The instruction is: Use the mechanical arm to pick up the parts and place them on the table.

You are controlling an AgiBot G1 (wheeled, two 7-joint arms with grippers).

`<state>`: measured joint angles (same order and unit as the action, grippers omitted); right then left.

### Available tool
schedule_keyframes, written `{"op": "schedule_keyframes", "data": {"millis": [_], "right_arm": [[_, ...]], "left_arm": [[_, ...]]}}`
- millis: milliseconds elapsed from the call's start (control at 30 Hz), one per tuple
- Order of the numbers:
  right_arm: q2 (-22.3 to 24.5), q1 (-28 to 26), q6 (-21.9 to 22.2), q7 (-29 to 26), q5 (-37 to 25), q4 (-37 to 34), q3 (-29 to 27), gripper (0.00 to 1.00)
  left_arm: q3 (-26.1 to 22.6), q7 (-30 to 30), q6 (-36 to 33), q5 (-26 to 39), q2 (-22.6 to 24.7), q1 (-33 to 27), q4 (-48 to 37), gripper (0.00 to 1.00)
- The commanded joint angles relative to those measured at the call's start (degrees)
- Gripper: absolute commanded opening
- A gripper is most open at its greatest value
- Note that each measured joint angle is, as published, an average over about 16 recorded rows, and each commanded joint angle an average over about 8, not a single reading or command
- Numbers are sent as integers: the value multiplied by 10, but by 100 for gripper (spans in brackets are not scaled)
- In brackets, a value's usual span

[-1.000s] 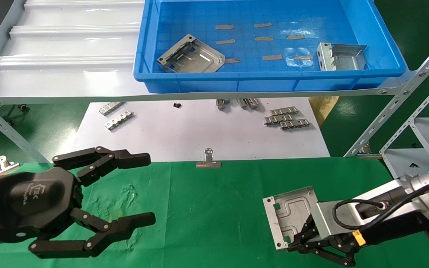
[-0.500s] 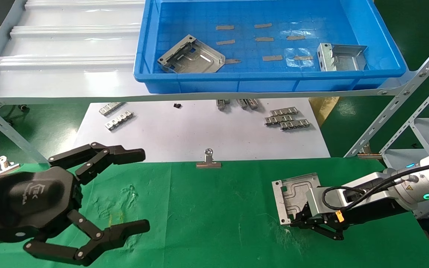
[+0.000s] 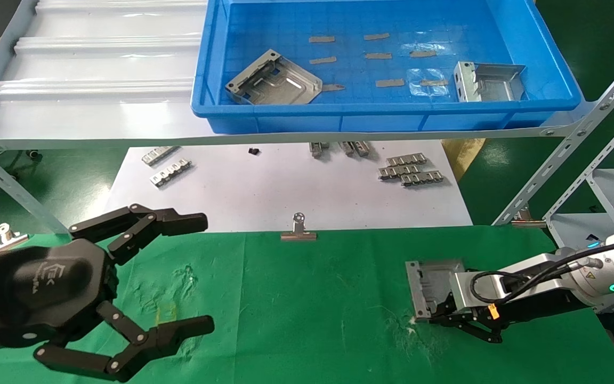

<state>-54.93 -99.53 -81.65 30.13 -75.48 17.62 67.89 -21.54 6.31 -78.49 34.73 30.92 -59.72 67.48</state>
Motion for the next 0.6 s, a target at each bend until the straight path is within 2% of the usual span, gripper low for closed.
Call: {"op": "schedule_keyframes", "data": {"millis": [33,200,333,600], "right_arm": [[-5,1,4,14,-3,-13,2,100],[-8,-13,-3,38,0,-30,-2,100],[-1,-32,-34,41,18,-39,-13,100],[21,-37,-112,-25,120,-50,-61,100]], "left_arm": [[0,0,0,0,0,0,0,100],[0,0,0,0,0,0,0,100],[0,0,0,0,0,0,0,100],[0,0,0,0,0,0,0,100]]}}
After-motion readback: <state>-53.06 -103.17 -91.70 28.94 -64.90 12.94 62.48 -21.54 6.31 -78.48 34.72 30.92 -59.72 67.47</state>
